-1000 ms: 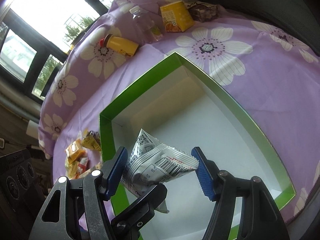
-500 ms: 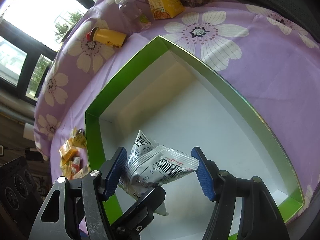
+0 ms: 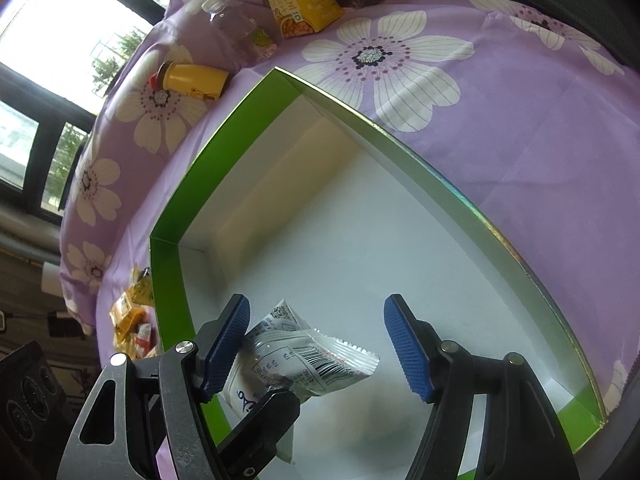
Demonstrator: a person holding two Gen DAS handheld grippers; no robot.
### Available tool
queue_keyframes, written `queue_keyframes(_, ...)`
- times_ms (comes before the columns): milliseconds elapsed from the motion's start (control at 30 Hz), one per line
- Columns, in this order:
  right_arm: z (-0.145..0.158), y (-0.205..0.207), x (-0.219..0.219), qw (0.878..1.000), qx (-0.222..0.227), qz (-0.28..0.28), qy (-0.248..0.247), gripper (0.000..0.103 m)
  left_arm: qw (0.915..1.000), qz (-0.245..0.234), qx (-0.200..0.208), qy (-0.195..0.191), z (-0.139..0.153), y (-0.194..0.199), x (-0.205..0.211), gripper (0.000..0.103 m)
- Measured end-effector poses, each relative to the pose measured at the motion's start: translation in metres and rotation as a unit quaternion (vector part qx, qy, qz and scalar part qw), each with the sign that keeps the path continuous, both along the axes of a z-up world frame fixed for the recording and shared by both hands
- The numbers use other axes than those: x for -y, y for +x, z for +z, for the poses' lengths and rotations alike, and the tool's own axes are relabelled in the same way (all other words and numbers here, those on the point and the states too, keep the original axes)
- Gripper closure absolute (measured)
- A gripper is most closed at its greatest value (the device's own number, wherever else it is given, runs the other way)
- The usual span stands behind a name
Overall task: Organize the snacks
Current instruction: 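Open the right gripper to drop the white bag into the box, then move the right gripper to the orange snack bag and grasp it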
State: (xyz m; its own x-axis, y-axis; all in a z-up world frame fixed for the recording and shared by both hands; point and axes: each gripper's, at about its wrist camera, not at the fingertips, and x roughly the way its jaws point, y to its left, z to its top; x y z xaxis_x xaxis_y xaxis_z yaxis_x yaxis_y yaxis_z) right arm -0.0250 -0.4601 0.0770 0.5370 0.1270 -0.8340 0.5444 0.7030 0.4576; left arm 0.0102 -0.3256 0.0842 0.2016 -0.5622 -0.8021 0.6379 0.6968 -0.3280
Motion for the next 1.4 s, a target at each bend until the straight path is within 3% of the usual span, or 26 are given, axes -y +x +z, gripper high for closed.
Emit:
queue_keyframes(333,-0.013,0.000,0.006,0.999,-0.034,-0.019,-0.008,0.026,1.0000,-0.002,0.009,0.003,0.000,-0.001,-0.001,0.033)
queue_keyframes(633,-0.018,-0.010,0.004,0.999,-0.031,-0.018,0.001,0.026,1.0000,0.003,0.009,-0.002,0.003,-0.008,-0.010,0.034)
queue_keyframes(733,-0.018,-0.015,0.000,0.999,-0.037,-0.017,-0.008,0.026,0.9999,0.014,0.009,-0.002,0.005,-0.013,-0.020,0.044)
queue_keyframes(900,-0.018,-0.023,-0.002,0.999,-0.039,-0.031,-0.018,0.026,0.9985,0.013,-0.018,-0.050,0.006,-0.014,-0.032,0.044)
queue_keyframes(1000,-0.018,-0.024,-0.003,0.998,-0.043,-0.030,-0.023,0.026,0.9997,-0.001,0.004,-0.025,0.008,-0.023,-0.028,0.048)
queue_keyframes(1100,-0.019,-0.028,-0.004,0.998,-0.042,-0.034,-0.022,0.026,0.9998,0.019,0.009,-0.003,0.007,-0.028,-0.027,0.051)
queue_keyframes(1233,-0.018,-0.027,-0.009,0.998,-0.053,-0.026,-0.034,0.026,0.9990,0.041,-0.018,-0.007,0.007,-0.025,-0.034,0.054)
queue_keyframes(1400,-0.018,-0.030,-0.014,0.998,-0.052,-0.019,-0.037,0.026,0.9986,0.047,-0.021,-0.008,0.006,-0.030,-0.043,0.060)
